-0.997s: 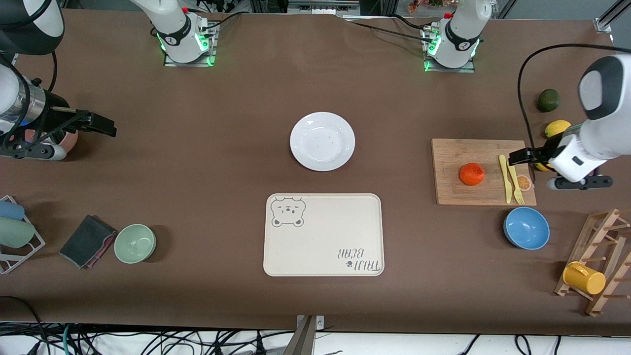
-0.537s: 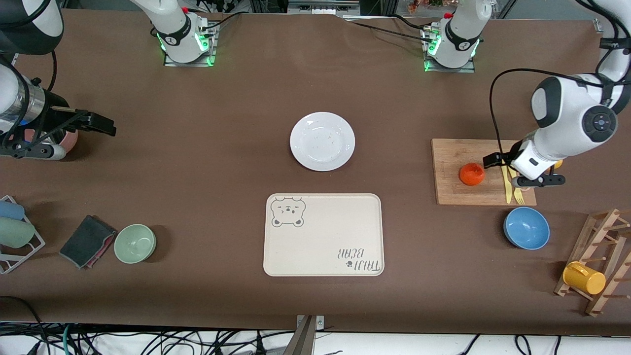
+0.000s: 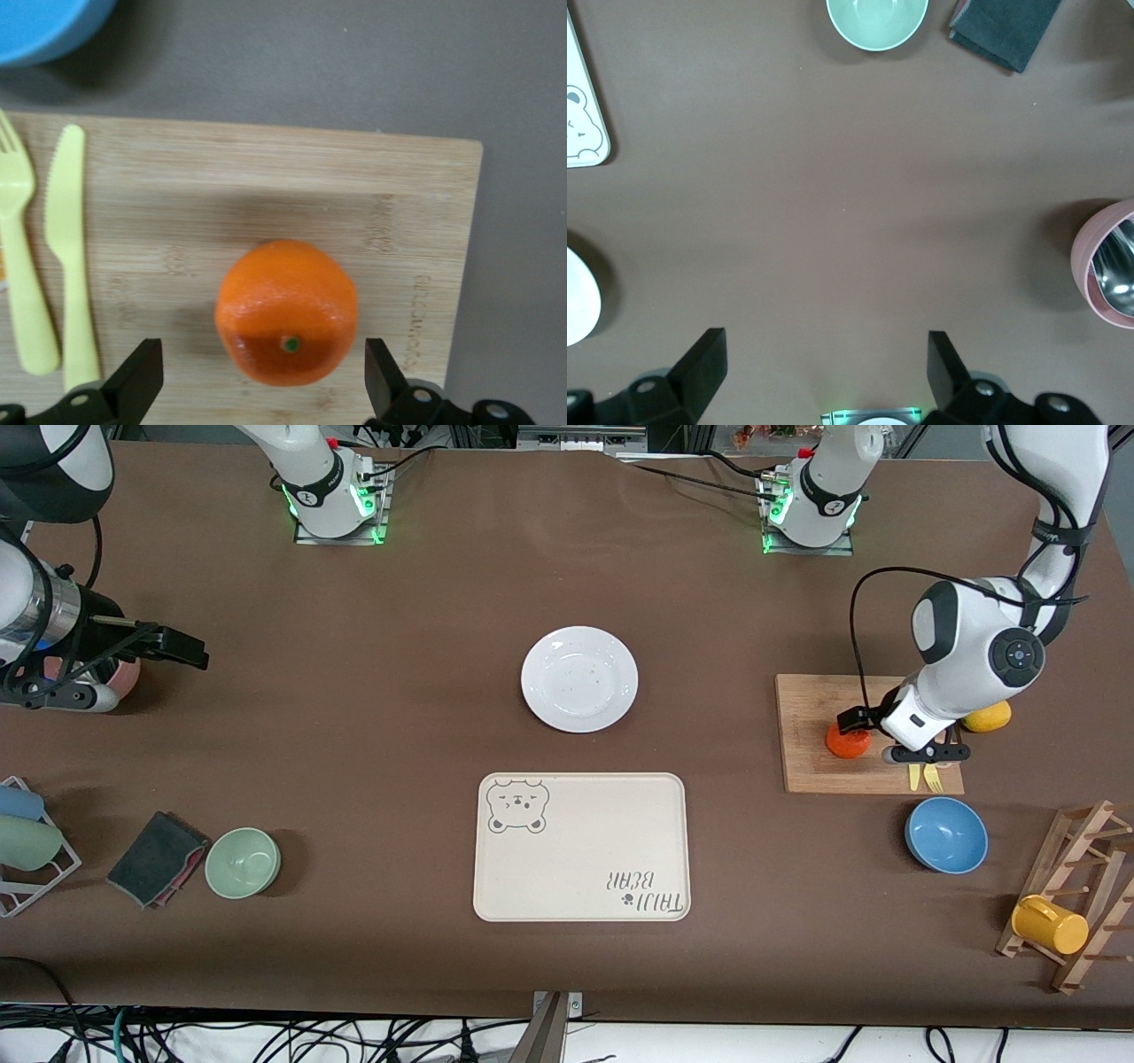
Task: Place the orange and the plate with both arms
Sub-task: 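Lower the left gripper over the orange on the cutting board and grasp it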
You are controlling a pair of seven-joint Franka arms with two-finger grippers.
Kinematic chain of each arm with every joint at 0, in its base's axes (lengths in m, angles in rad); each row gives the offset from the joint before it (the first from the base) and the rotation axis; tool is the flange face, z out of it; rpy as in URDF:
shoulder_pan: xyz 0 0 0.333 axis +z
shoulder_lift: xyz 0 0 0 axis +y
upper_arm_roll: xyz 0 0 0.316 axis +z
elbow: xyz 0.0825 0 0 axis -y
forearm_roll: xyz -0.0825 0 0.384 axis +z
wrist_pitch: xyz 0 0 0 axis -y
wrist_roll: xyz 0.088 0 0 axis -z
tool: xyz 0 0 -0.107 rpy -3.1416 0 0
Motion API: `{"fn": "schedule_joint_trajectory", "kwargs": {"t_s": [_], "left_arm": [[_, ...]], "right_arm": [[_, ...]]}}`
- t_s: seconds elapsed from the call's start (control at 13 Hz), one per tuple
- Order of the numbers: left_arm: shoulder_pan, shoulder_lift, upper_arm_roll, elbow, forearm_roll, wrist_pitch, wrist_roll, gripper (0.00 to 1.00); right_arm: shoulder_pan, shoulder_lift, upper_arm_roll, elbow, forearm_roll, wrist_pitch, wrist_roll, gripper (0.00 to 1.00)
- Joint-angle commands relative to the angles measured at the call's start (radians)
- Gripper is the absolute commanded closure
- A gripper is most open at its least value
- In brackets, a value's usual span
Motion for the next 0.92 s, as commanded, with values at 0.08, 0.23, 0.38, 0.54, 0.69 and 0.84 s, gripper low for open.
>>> {"fn": "schedule_joint_trajectory", "kwargs": {"t_s": [0.08, 0.23, 0.38, 0.54, 0.69, 0.84], "left_arm": [[-0.019, 0.026, 0.001, -0.001, -0.031, 0.061, -0.002, 0.00], [-0.019, 0.035, 0.002, 0.000, -0.029, 0.069, -0.002, 0.00], [-0.019, 0.051, 0.002, 0.000, -0.029, 0.102, -0.002, 0.00], [-0.019, 0.063, 0.002, 0.000, -0.031, 0.115, -0.002, 0.00], [-0.022, 0.074, 0.002, 0.000, -0.031, 0.136, -0.002, 0.00], [-0.022, 0.075, 0.002, -0.001, -0.031, 0.138, -0.001, 0.06]], "right_arm": [[-0.001, -0.027, 0.001, -0.018, 0.007, -0.009, 0.015, 0.00], [-0.001, -0.029, 0.001, -0.018, 0.007, -0.009, 0.015, 0.00], [-0.001, -0.027, 0.001, -0.018, 0.007, -0.009, 0.015, 0.00], [-0.001, -0.027, 0.001, -0.018, 0.008, 0.003, 0.015, 0.00], [-0.001, -0.024, 0.001, -0.016, 0.010, 0.026, 0.015, 0.00], [-0.001, -0.024, 0.000, -0.016, 0.008, 0.041, 0.015, 0.00]]}}
